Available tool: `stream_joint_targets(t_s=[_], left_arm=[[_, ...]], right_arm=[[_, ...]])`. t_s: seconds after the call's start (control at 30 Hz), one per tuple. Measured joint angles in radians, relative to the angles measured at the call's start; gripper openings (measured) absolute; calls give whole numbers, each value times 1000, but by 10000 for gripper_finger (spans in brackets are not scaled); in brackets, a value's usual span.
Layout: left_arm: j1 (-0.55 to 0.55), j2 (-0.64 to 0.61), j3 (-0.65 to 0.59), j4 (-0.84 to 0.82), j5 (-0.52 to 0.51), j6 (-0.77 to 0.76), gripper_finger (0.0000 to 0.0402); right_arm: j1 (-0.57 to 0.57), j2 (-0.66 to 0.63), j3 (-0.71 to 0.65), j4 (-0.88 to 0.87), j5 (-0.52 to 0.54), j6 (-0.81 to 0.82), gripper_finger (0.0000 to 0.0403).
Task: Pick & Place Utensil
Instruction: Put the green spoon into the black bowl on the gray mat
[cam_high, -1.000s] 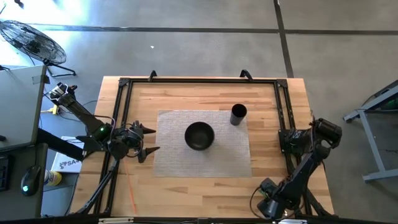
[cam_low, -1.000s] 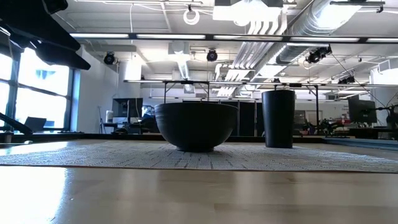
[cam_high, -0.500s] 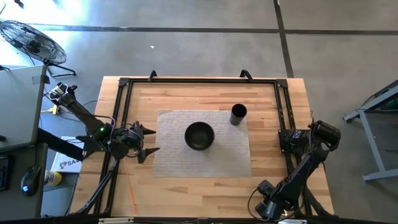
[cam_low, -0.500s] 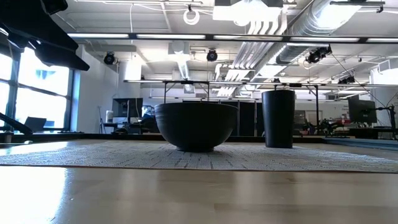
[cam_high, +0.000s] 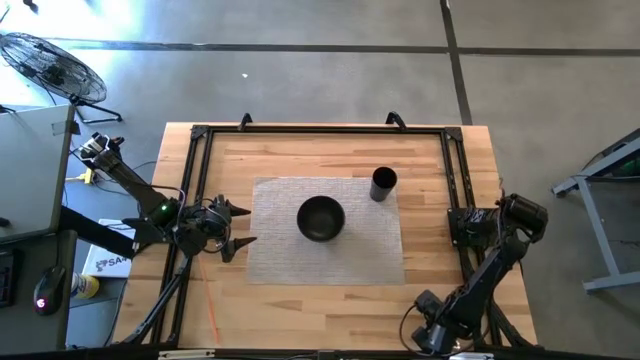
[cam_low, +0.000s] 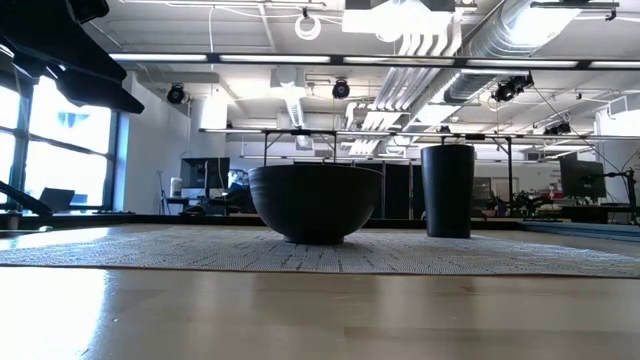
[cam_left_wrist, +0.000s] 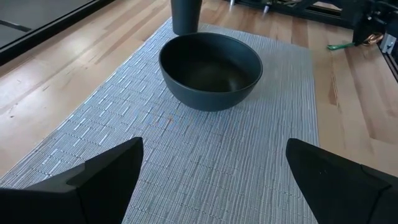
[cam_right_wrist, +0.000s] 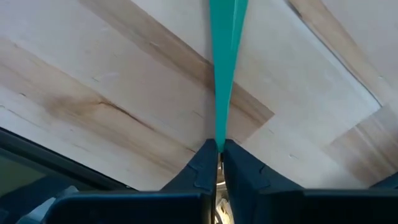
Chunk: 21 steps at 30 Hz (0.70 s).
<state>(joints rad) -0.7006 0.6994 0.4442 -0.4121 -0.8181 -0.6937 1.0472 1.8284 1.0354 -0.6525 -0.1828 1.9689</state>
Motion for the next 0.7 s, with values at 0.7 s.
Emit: stream_joint_targets(t_s=[0.7], left_arm=[[0,0,0,2,-9,-27,389]], right_arm=[[-306,4,358,-398,542,-635,7]])
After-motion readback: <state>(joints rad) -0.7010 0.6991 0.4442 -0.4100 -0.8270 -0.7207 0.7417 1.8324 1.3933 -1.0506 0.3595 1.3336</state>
